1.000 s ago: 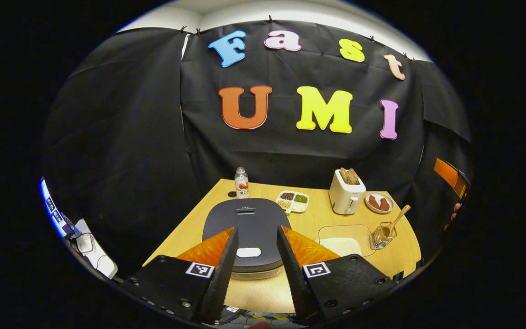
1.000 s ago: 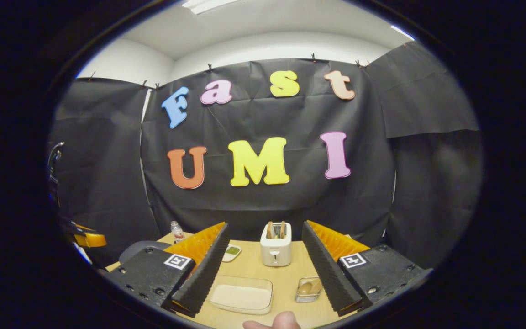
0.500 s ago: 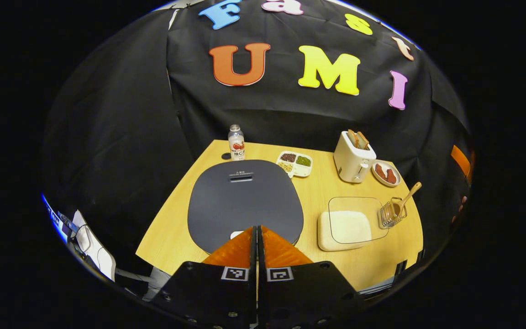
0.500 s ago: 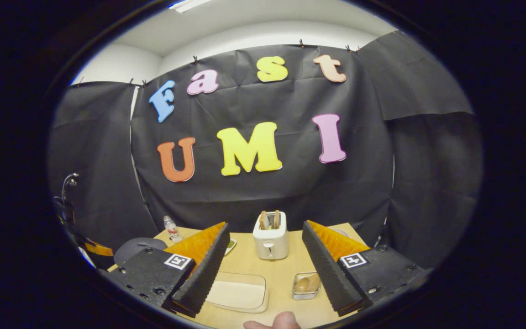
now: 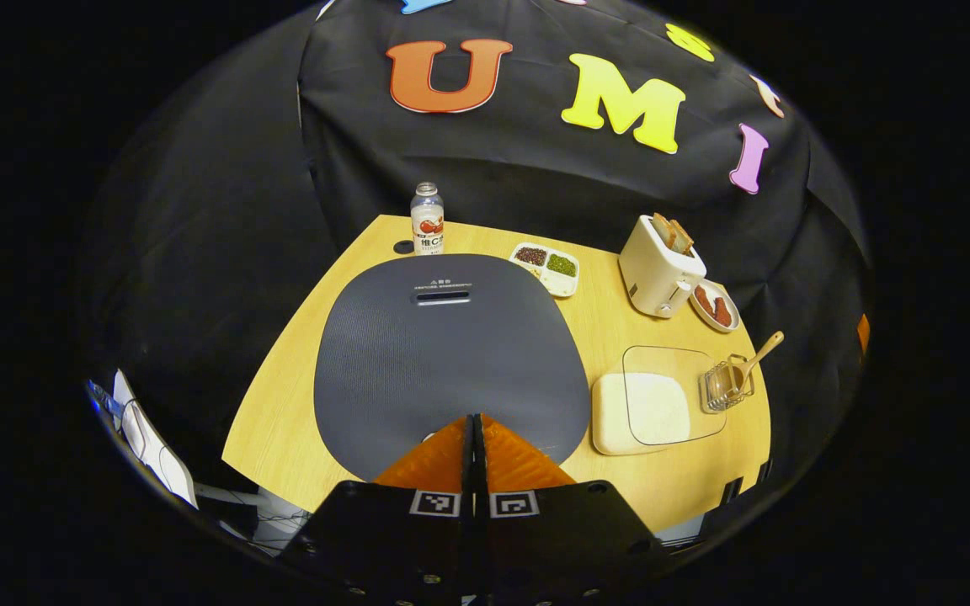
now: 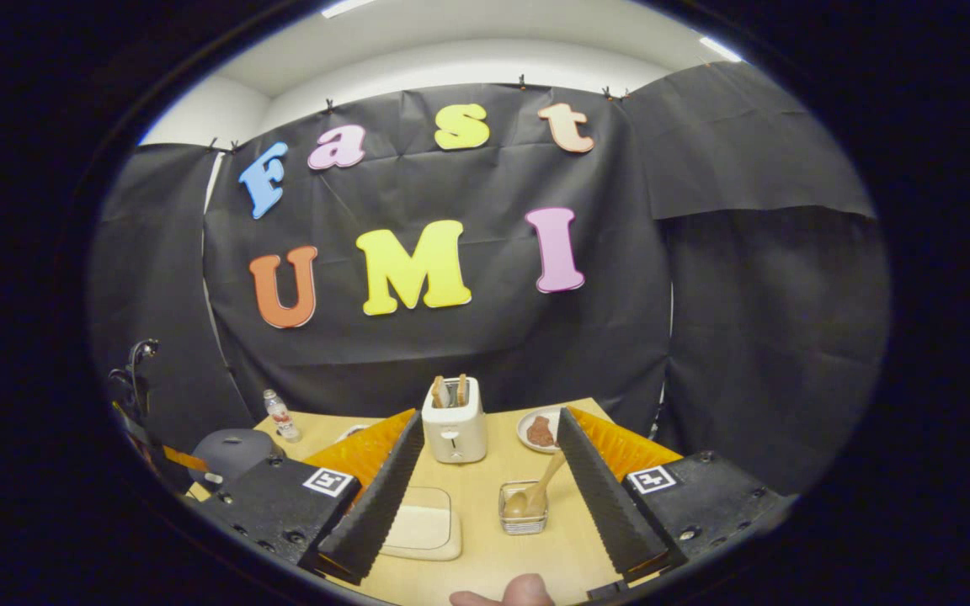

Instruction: Close the left gripper, press the button to open the rice cooker; take a wooden spoon from the chopstick holder with the right hand, scoop a spoonful of rice and pour it into the rice cooker, then put the wooden spoon back into the chopstick holder.

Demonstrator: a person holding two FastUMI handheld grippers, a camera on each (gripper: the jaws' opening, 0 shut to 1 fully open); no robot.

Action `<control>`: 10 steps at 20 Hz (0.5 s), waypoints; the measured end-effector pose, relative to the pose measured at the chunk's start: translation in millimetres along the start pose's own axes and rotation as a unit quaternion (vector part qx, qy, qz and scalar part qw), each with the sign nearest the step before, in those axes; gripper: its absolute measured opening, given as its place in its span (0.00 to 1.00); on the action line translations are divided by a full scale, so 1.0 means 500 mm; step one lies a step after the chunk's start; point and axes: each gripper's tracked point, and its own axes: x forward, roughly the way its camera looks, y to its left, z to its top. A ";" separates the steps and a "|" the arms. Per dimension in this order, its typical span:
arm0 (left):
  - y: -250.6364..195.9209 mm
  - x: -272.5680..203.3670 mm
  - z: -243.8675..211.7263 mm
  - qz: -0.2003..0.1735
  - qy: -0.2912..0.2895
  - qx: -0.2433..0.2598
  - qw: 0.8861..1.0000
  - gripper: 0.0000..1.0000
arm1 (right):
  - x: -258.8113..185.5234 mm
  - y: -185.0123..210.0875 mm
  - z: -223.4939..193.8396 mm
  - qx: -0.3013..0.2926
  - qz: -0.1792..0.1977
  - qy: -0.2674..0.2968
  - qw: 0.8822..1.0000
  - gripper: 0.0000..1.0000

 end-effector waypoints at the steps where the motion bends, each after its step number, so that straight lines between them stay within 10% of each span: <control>1: -0.001 0.005 0.000 -0.002 0.001 0.003 1.000 0.00 | -0.003 -0.005 -0.002 0.000 -0.006 -0.001 1.000 1.00; 10: -0.004 0.014 -0.040 -0.009 0.018 -0.017 1.000 0.00 | -0.019 -0.002 0.001 -0.012 -0.021 -0.012 1.000 1.00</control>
